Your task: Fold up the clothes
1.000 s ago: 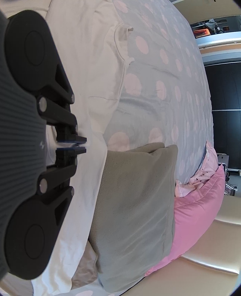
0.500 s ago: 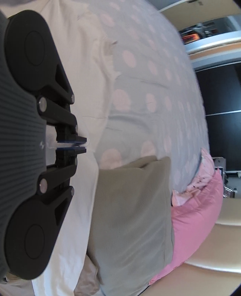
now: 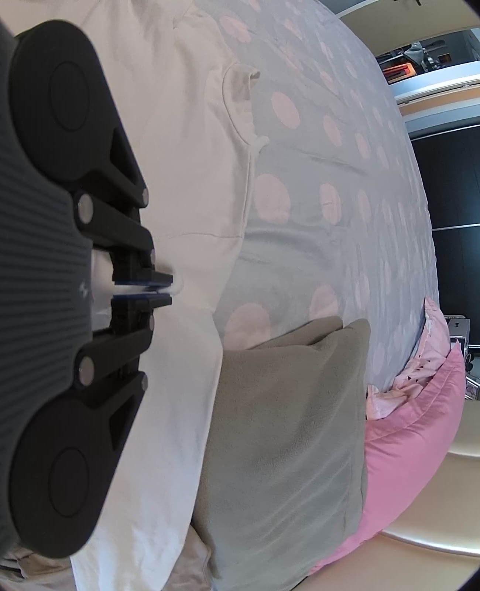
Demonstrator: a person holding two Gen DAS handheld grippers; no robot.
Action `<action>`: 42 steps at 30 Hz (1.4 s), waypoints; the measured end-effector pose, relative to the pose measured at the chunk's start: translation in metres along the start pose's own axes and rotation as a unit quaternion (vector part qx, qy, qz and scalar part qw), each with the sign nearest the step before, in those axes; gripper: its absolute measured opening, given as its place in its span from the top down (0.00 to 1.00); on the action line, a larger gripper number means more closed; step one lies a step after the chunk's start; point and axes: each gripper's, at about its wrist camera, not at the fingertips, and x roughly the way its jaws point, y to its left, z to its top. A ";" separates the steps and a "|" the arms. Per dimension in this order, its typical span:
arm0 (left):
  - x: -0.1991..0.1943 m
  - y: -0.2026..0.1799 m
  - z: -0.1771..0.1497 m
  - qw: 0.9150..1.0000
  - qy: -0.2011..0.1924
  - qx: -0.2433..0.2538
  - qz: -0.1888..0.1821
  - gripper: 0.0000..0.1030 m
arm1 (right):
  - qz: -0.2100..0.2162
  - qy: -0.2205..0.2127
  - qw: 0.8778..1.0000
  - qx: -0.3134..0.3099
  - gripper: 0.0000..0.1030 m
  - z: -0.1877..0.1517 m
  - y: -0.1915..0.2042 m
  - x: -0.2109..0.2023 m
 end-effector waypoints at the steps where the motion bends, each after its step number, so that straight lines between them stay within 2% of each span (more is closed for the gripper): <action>1: 0.006 0.002 0.007 1.000 0.004 -0.010 -0.004 0.60 | 0.000 -0.001 1.000 -0.004 0.95 0.000 0.001 0.000; 8: 0.066 0.011 0.037 0.998 0.022 -0.056 0.025 0.61 | -0.006 -0.003 1.000 -0.021 0.95 -0.001 0.004 0.001; 9: 0.074 0.012 0.038 0.997 0.027 -0.060 0.027 0.69 | -0.007 -0.002 1.000 -0.019 0.95 -0.001 0.003 0.002; 10: 0.081 0.012 0.038 0.997 0.031 -0.062 0.030 0.82 | -0.008 -0.001 1.000 -0.018 0.95 0.000 0.003 0.003; 12: 0.090 0.012 0.036 0.997 0.030 -0.064 0.035 0.92 | -0.010 0.001 1.000 -0.017 0.95 0.000 0.002 0.005; 13: 0.089 0.012 0.035 0.997 0.017 -0.065 0.039 0.98 | -0.010 0.002 1.000 -0.017 0.95 0.000 0.001 0.005; 16: 0.077 0.014 0.032 0.997 -0.024 -0.072 0.027 0.99 | -0.013 0.010 1.000 -0.019 0.95 0.000 -0.001 0.009; 20: 0.056 0.021 0.034 0.994 -0.065 -0.081 0.034 1.00 | -0.022 0.019 1.000 -0.012 0.96 0.000 -0.007 0.011; 24: 0.047 0.029 0.036 0.990 -0.088 -0.104 0.047 1.00 | -0.032 0.008 0.999 0.012 0.96 0.005 -0.018 0.011; 27: 0.052 0.030 0.036 0.988 -0.087 -0.109 0.068 1.00 | -0.029 0.008 0.999 0.043 0.96 0.009 -0.027 0.021; 30: 0.063 0.034 0.034 0.987 -0.071 -0.127 0.073 1.00 | -0.037 -0.004 0.997 0.065 0.96 0.014 -0.032 0.033; 33: 0.071 0.033 0.031 0.986 -0.056 -0.114 0.111 1.00 | -0.037 0.014 0.997 0.074 0.94 0.016 -0.032 0.049; 34: 0.073 0.035 0.031 0.986 -0.045 -0.112 0.112 1.00 | -0.042 0.021 0.996 0.070 0.91 0.014 -0.032 0.053; 35: 0.072 0.039 0.030 0.987 -0.038 -0.117 0.106 1.00 | -0.047 0.028 0.996 0.068 0.82 0.013 -0.032 0.057; 37: 0.065 0.043 0.026 0.989 -0.040 -0.115 0.086 1.00 | -0.050 0.039 0.996 0.070 0.81 0.011 -0.036 0.059; 42: 0.046 0.035 0.014 0.996 -0.024 -0.070 0.052 0.96 | -0.030 0.048 0.994 0.094 0.76 0.013 -0.043 0.052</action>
